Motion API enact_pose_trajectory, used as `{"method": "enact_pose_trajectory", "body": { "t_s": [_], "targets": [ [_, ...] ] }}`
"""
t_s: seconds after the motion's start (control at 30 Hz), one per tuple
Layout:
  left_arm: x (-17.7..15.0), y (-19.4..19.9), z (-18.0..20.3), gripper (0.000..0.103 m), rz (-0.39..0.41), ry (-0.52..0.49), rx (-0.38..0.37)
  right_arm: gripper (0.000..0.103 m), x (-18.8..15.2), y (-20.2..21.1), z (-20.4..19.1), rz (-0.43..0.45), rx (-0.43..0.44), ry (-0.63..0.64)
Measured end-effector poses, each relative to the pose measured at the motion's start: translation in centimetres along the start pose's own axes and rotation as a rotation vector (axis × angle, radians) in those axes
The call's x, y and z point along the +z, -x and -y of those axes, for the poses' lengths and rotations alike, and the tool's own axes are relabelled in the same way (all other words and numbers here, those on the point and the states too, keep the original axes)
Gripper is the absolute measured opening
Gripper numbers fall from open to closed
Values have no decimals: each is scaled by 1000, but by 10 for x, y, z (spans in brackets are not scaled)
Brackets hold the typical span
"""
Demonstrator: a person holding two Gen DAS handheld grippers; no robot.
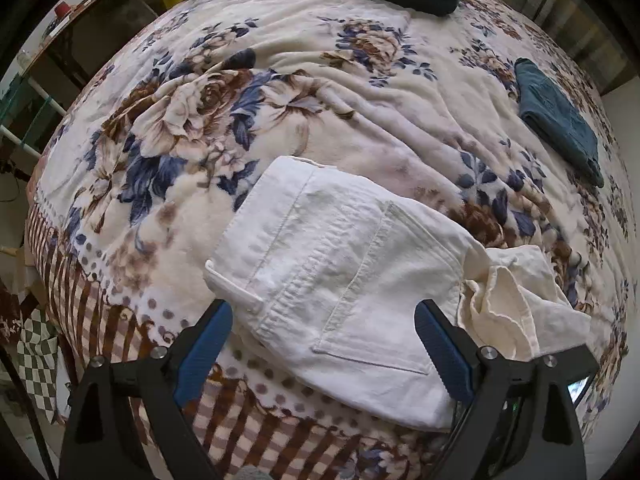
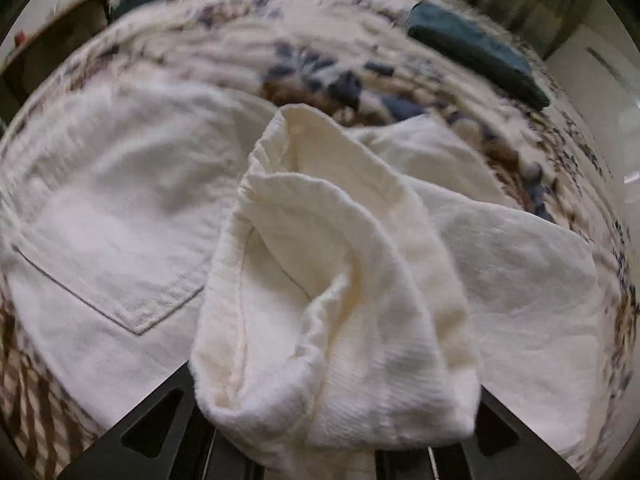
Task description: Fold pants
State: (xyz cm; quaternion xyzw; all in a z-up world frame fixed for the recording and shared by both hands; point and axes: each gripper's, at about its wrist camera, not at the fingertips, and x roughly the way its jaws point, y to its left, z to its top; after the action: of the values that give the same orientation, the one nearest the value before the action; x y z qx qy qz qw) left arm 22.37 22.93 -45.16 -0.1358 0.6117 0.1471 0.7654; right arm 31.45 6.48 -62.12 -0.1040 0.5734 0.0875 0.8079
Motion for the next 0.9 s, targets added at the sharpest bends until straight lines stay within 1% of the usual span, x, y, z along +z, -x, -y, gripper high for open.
{"method": "enact_pose_trajectory", "body": {
  "t_s": [0.03, 0.1, 0.13, 0.2, 0.23, 0.27, 0.3, 0.33, 0.4, 0.43, 0.47, 0.5, 0.53, 0.57, 0.6, 0.63, 0.67, 0.7, 0.73, 0.77, 0.83, 0.9],
  "targets": [
    [1, 1, -1, 93, 3, 5, -3, 30, 4, 3, 1, -28, 48, -10],
    [3, 5, -2, 93, 13, 23, -11, 86, 13, 19, 10, -84, 240, -54],
    [4, 8, -2, 93, 18, 28, -15, 89, 15, 28, 15, -88, 316, -86],
    [9, 13, 3, 93, 26, 35, -37, 89, 16, 51, 32, -89, 480, -174],
    [11, 14, 7, 93, 24, 31, -58, 89, 16, 61, 42, -88, 538, -221],
    [13, 15, 14, 93, 20, 23, -82, 89, 15, 71, 56, -77, 584, -280],
    [15, 14, 22, 93, 14, 12, -108, 89, 11, 81, 76, -60, 604, -347],
    [17, 10, 36, 93, -6, -7, -157, 89, 6, 89, 97, -43, 593, -416],
    [17, -5, 62, 93, -66, -43, -247, 89, -9, 95, 143, -23, 515, -542],
    [15, -17, 81, 93, -110, -83, -275, 89, -19, 92, 161, -23, 478, -587],
    [10, -30, 100, 93, -145, -135, -283, 87, -27, 87, 174, -31, 449, -613],
    [5, -42, 116, 93, -171, -192, -264, 79, -37, 75, 194, -69, 380, -645],
    [-4, -57, 133, 93, -193, -255, -206, 76, -48, 63, 206, -111, 330, -665],
    [-13, -69, 143, 93, -208, -303, -166, 71, -61, 49, 219, -167, 287, -685],
    [-22, -81, 149, 93, -228, -345, -119, 69, -71, 38, 229, -214, 258, -706],
    [-30, -93, 150, 93, -250, -370, -57, 63, -81, 30, 237, -241, 260, -723],
    [-37, -101, 148, 93, -264, -378, -23, 49, -89, 24, 243, -260, 261, -730],
    [-43, -110, 142, 93, -275, -385, 17, 33, -97, 22, 249, -265, 249, -730],
    [-45, -113, 137, 95, -277, -379, 25, 28, -100, 21, 252, -269, 245, -728],
    [-46, -114, 133, 95, -278, -365, 21, 26, -104, 21, 256, -281, 261, -745],
    [-45, -105, 127, 95, -277, -339, 17, 28, -110, 34, 265, -284, 297, -827],
    [-42, -87, 123, 95, -247, -312, 1, 36, -116, 53, 274, -240, 358, -897]
  ]
}}
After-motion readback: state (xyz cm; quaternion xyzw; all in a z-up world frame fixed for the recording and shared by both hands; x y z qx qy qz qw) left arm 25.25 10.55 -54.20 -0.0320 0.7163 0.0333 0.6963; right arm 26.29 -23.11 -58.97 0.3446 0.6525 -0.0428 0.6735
